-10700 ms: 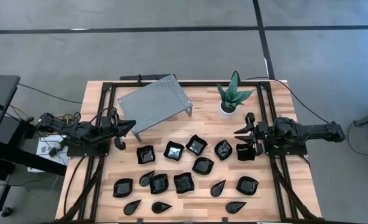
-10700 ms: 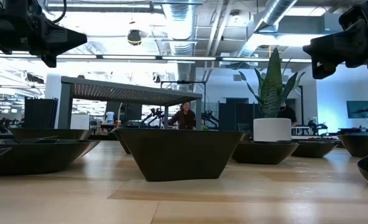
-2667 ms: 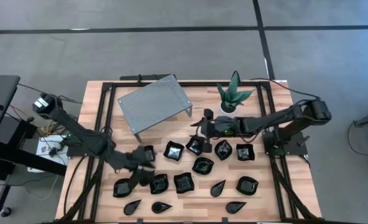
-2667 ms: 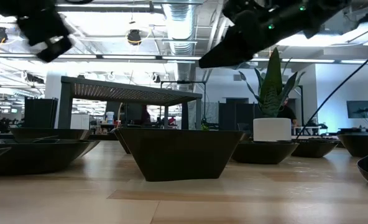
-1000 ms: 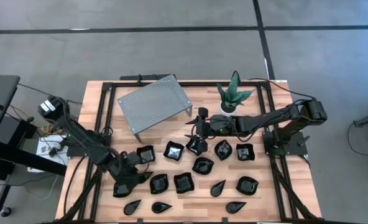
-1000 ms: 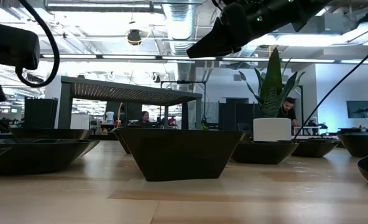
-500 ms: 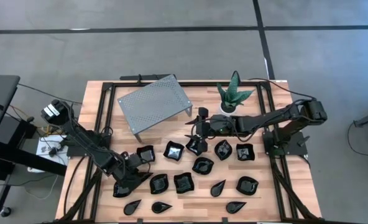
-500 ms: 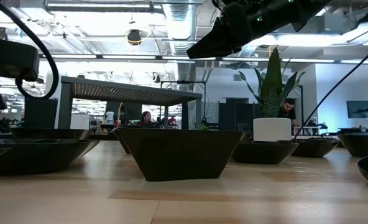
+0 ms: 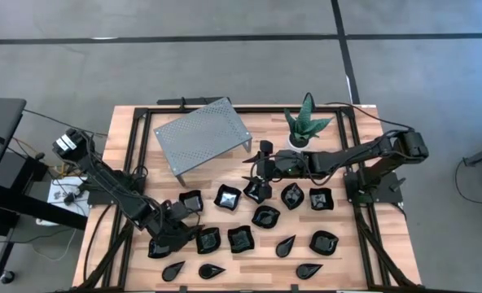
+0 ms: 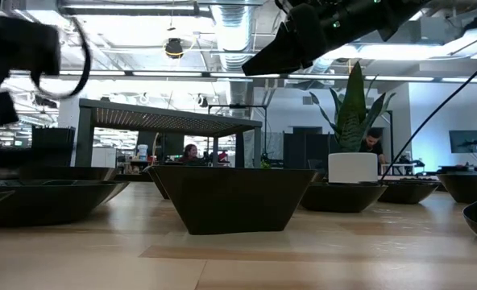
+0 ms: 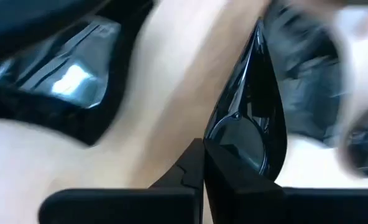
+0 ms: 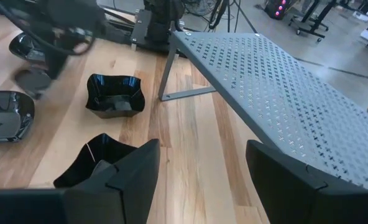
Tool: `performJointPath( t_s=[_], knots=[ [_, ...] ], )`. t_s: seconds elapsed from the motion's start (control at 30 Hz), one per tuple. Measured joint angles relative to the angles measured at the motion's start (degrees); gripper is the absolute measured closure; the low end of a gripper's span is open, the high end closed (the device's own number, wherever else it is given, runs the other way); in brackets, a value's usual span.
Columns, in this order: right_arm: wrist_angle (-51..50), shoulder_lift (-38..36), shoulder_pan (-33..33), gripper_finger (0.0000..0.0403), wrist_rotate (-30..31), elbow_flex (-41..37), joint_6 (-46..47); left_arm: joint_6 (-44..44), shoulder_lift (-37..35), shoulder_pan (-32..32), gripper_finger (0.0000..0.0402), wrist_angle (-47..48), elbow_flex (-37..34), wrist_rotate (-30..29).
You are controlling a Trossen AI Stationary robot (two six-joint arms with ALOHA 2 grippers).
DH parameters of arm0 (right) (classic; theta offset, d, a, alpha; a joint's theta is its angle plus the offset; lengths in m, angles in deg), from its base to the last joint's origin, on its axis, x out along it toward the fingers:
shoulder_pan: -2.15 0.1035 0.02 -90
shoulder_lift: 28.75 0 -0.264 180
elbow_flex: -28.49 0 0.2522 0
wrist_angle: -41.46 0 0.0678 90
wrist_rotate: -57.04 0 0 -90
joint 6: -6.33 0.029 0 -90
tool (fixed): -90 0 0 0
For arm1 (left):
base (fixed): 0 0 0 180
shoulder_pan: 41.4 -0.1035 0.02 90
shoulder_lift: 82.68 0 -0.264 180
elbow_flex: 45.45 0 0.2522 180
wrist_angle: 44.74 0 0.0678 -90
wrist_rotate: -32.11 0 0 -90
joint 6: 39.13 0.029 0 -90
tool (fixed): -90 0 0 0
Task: Pick & Place Mini shaped plates
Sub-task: Put the black drop-shaped plate on the shelf
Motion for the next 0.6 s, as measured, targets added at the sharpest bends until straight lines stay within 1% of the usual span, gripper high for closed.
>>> performJointPath(
  t_s=[0.07, 0.17, 0.23, 0.33, 0.4, 0.47, 0.6],
  knots=[
    [0.2, 0.0, -0.2, 0.0168, 0.0, 0.0, -0.7, 0.9, 0.0, -0.2, 0.0398, 0.2, 2.4, -0.5],
    [0.2, 0.0, -0.4, 0.0168, 0.1, 0.0, -0.7, 5.9, -0.1, -0.4, 0.0398, 2.9, 7.4, -2.8],
    [0.1, 0.0, -0.5, 0.0168, 0.1, 0.0, -0.7, 8.9, -1.1, -1.5, 0.0398, 7.2, 11.5, -4.8],
    [-0.7, 0.0, -0.5, 0.0168, 0.1, 0.0, -0.7, 11.4, -4.2, -4.4, 0.0398, 17.0, 16.9, -8.9],
    [-1.1, 0.0, -0.5, 0.0168, 0.1, 0.0, -0.7, 11.6, -7.3, -6.7, 0.0398, 23.9, 19.0, -11.5],
    [-1.5, 0.0, -0.5, 0.0168, 0.1, 0.0, -0.7, 11.6, -10.9, -9.8, 0.0398, 28.6, 19.3, -14.0],
    [-1.4, 0.0, -1.3, 0.0168, 0.2, 0.0, -0.8, 11.5, -17.6, -19.1, 0.0398, 35.3, 19.3, -17.0]
  ],
)
